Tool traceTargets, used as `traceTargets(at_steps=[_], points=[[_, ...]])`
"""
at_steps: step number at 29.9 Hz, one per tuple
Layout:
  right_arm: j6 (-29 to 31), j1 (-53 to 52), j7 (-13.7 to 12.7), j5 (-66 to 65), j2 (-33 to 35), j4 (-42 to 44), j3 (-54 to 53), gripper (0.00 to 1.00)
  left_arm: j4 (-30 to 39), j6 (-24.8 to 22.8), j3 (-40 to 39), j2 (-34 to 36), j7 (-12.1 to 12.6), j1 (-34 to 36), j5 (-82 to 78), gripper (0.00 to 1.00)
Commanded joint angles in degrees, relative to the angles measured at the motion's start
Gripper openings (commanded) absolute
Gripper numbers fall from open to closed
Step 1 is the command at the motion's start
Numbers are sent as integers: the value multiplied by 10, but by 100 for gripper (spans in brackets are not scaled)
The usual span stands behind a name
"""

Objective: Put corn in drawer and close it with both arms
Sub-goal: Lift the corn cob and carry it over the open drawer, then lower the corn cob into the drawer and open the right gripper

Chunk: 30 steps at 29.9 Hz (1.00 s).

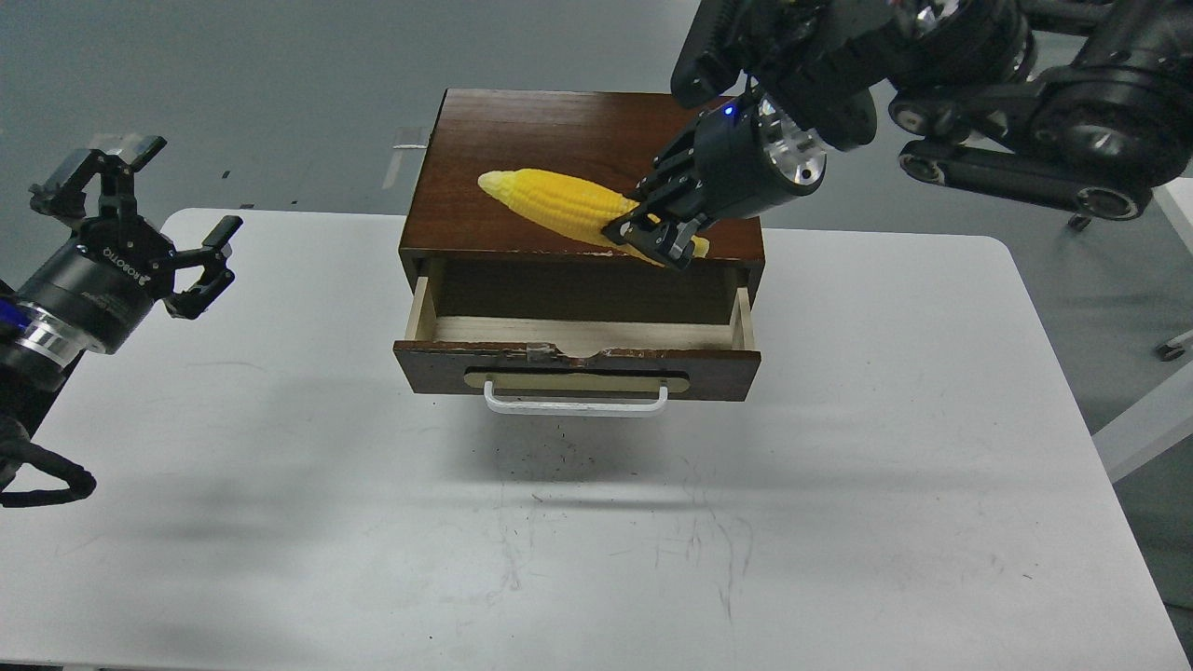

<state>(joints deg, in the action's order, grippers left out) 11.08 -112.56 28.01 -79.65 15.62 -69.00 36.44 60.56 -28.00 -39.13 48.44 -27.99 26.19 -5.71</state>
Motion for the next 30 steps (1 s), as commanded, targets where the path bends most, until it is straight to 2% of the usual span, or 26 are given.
traceTargets(at_steps=[1, 15, 18, 20, 22, 24, 27, 30], points=[[-32, 1, 0, -11, -27, 1, 33, 20, 0, 0, 0, 3, 0, 0, 0, 98], [-57, 19, 0, -24, -59, 18, 60, 22, 1, 0, 0, 7, 0, -1, 0, 98], [-57, 24, 0, -24, -59, 18, 61, 30, 1, 0, -1, 8, 0, -1, 0, 98], [-57, 28, 0, -24, -59, 19, 61, 38, 1, 0, -1, 8, 0, 0, 1, 98], [-57, 31, 0, -24, -58, 19, 61, 52, 1, 0, -1, 8, 0, -1, 0, 98], [-57, 32, 0, -24, -58, 19, 61, 57, 1, 0, -1, 8, 0, -1, 0, 98], [-57, 32, 0, -23, -58, 19, 61, 72, 1, 0, -1, 9, 0, -1, 0, 98], [-58, 32, 0, -22, -57, 18, 60, 80, 1, 0, -1, 9, 0, 0, 1, 98]])
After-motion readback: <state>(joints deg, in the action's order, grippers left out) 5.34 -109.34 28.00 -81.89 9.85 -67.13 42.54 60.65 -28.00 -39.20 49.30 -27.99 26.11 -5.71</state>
